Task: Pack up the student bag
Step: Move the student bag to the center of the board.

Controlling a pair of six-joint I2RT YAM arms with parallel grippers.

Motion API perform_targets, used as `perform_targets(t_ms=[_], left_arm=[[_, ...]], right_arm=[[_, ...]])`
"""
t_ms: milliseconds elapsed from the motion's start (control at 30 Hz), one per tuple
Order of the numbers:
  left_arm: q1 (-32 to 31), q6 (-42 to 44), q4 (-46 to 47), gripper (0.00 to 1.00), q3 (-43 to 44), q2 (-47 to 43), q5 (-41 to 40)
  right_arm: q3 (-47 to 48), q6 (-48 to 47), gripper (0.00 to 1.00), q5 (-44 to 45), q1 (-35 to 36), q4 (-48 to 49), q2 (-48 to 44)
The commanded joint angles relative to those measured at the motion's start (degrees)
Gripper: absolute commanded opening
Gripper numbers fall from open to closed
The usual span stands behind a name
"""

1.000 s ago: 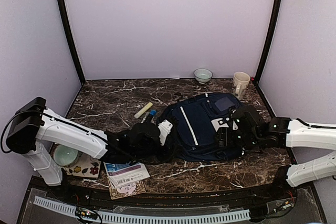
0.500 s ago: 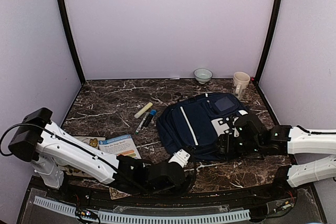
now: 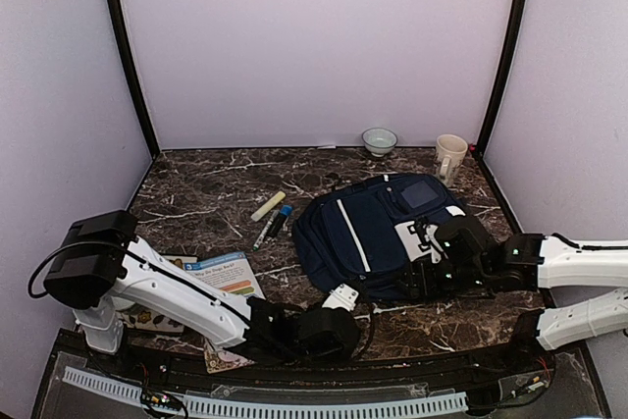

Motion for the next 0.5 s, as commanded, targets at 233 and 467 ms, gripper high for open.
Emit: perform_targets(t_ms=[233, 467], left_arm=[[8.4, 0.3, 4.5, 0.56, -4.6, -3.2, 3.3], [14.3, 3.2, 5.5, 0.56, -8.8, -4.6, 3.3]], right_arm=[[11.0, -14.8, 0.73, 6.5, 4.2, 0.3, 3.5], [7.2, -18.9, 0.73, 11.9, 6.3, 4.0, 3.0]])
